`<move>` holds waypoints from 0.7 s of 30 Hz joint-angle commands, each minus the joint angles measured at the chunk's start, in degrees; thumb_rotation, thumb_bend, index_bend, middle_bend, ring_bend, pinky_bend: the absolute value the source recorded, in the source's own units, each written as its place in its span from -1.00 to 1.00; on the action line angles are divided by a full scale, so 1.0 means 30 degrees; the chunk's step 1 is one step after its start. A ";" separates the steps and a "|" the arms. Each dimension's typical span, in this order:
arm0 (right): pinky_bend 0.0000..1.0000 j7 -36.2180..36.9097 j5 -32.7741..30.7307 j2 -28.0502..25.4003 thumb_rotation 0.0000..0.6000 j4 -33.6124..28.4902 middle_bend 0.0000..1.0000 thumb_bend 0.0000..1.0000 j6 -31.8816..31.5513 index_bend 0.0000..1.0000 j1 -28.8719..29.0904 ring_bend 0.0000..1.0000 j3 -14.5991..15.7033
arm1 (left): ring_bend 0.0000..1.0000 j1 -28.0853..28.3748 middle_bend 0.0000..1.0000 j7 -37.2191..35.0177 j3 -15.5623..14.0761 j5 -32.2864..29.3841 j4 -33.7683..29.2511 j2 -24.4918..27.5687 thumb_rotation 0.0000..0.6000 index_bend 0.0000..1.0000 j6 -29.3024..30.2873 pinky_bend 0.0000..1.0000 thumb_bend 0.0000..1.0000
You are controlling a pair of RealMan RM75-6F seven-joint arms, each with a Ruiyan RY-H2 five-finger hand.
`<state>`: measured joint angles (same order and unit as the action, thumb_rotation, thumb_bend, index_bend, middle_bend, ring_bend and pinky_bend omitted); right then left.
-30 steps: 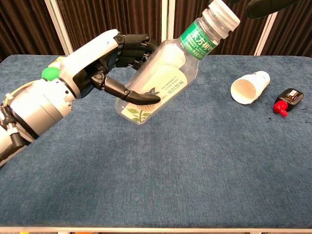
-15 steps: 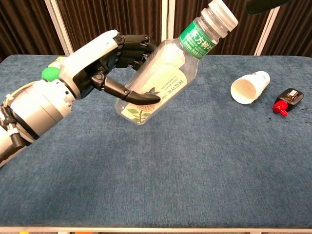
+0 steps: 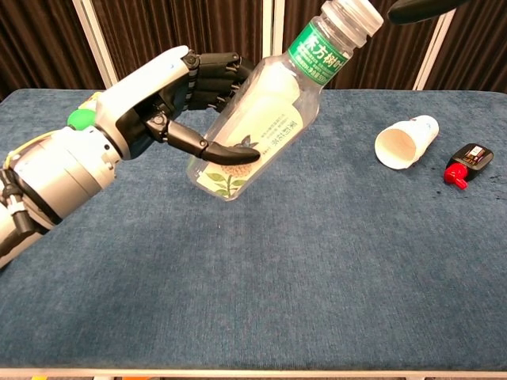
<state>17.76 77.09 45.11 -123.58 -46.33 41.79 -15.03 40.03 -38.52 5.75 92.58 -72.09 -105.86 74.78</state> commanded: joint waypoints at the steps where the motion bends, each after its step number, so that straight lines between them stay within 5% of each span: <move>1: -1.00 -0.0809 -0.0381 0.0366 1.00 -0.0026 -0.90 -0.69 -0.0104 -0.31 0.0127 -1.00 0.0093 | -0.03 -0.0015 0.14 -0.0006 -0.0003 -0.0006 -0.0031 0.0021 1.00 0.20 0.0000 -0.18 -0.54; 21: -1.00 -0.2210 -0.1266 0.0900 1.00 -0.0071 -0.86 -0.60 -0.0323 -0.20 0.0259 -1.00 0.0147 | -0.03 -0.0032 0.14 -0.0072 -0.0014 -0.0036 -0.0079 0.0034 1.00 0.20 -0.0121 -0.18 -0.54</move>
<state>11.14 73.29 47.79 -123.82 -47.28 42.56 -14.59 39.93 -38.74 5.71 92.48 -72.33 -105.76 74.42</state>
